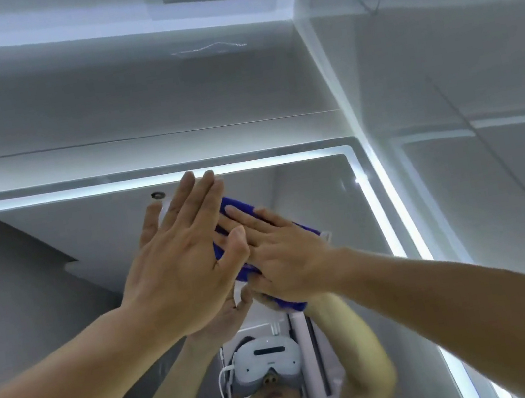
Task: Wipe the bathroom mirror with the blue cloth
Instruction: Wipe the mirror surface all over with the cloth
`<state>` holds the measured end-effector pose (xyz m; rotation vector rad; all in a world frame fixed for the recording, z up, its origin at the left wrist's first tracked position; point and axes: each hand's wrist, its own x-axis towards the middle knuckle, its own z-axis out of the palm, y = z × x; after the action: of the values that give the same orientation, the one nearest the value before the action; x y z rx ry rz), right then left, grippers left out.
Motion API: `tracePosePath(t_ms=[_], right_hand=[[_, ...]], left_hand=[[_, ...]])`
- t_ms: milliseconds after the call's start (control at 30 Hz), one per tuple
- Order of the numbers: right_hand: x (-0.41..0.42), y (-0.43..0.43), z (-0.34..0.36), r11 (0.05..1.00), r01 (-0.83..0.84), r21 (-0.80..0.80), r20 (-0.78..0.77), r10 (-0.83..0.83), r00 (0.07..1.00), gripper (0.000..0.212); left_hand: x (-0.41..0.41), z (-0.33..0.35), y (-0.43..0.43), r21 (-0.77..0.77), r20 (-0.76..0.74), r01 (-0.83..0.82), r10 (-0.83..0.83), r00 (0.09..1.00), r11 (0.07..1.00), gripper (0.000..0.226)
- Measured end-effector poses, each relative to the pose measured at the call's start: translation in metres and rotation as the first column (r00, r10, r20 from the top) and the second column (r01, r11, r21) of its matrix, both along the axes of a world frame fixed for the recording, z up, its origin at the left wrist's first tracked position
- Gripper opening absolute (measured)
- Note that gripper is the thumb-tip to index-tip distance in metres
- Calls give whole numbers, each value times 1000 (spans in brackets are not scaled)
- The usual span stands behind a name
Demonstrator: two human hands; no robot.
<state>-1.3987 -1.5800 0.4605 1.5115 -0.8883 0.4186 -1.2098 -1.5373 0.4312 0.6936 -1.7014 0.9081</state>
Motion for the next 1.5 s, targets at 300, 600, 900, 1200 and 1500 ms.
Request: tracePosePath(t_ms=[300, 600, 900, 1200, 1500], right_hand=[[-109, 37, 72, 971, 189, -145, 683, -40, 729, 71], [-82, 31, 16, 989, 143, -38, 461, -109, 881, 75], [-44, 20, -99, 996, 65, 69, -246, -46, 968, 77], [-128, 40, 51, 962, 251, -112, 684, -109, 722, 72], [-103, 40, -24, 973, 211, -88, 376, -164, 912, 73]], left_hand=[[10, -2, 5, -36, 55, 0, 2, 998, 999, 73], [-17, -19, -5, 40, 49, 47, -49, 998, 998, 73], [-34, -25, 9, 25, 52, 94, -96, 994, 995, 78], [-8, -28, -6, 15, 77, 14, -15, 997, 1000, 72], [-2, -60, -18, 29, 100, 58, -61, 993, 998, 69]])
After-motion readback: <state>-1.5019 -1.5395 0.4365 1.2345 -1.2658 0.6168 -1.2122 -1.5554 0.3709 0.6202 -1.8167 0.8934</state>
